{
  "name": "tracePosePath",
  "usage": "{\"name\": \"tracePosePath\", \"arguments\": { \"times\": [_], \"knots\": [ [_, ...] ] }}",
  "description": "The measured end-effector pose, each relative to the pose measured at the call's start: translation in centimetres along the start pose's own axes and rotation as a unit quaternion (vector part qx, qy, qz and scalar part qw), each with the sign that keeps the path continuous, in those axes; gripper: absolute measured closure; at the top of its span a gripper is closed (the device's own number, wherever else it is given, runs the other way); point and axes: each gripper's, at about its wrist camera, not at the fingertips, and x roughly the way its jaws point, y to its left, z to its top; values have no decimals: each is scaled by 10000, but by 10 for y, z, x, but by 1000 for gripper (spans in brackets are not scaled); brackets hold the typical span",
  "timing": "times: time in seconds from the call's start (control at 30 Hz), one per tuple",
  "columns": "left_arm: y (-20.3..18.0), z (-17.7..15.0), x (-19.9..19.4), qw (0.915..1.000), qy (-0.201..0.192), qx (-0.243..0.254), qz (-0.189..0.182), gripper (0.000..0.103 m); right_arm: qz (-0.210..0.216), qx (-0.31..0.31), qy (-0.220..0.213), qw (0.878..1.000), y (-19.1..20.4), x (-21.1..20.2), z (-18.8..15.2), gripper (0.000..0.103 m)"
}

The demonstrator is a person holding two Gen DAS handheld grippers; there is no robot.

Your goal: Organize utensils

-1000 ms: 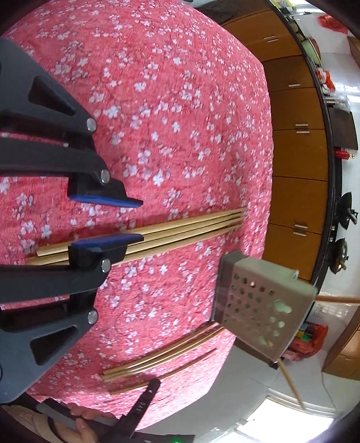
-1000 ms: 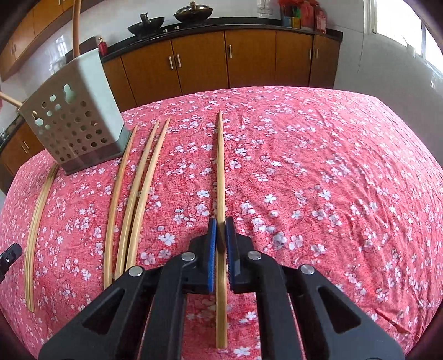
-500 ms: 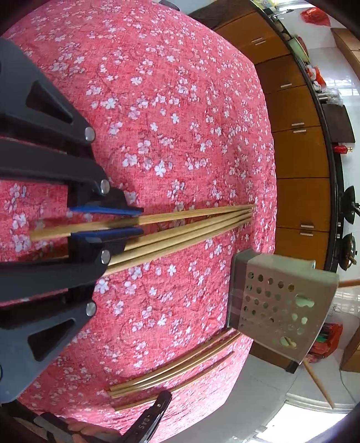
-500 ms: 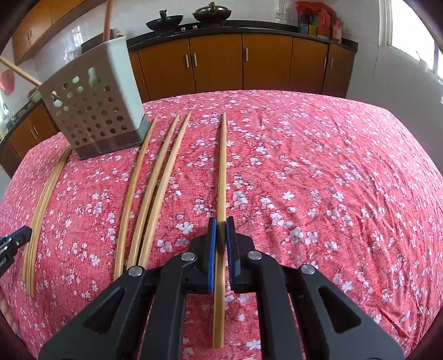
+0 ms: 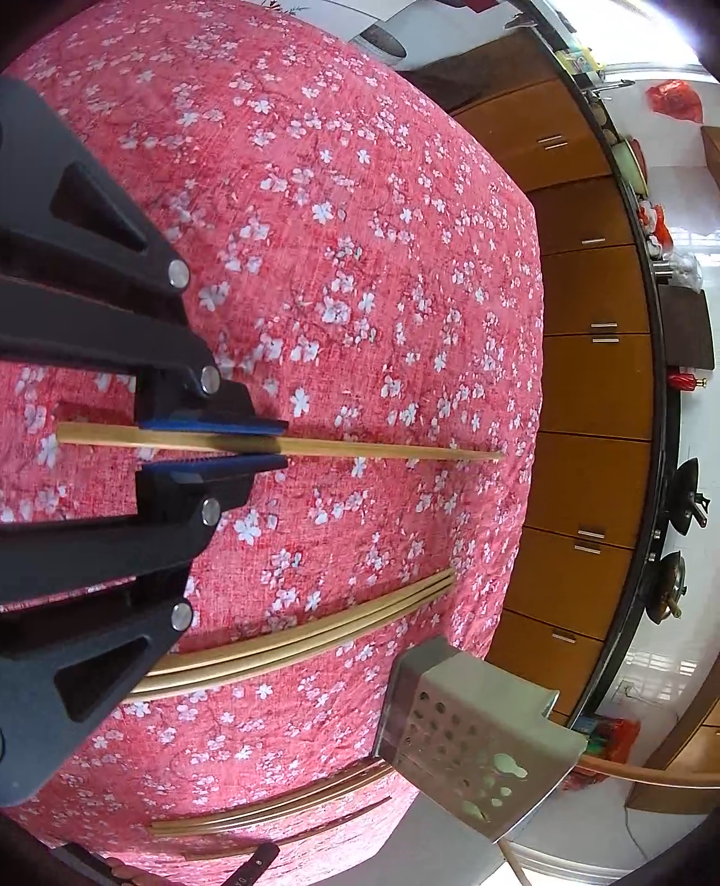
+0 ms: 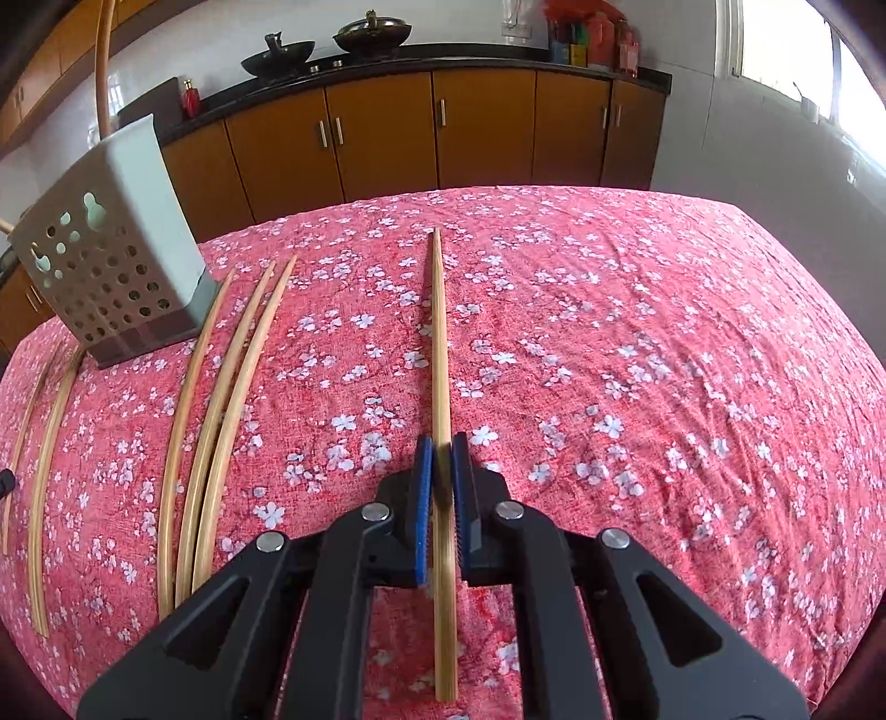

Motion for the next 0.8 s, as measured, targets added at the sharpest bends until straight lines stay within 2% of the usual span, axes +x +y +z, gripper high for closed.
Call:
{"name": "tracePosePath", "arguments": {
  "times": [0.8],
  "knots": [
    [2, -4, -4, 10000, 0, 13, 19, 93, 59, 39, 2, 10000, -2, 0, 1, 95]
  ]
}}
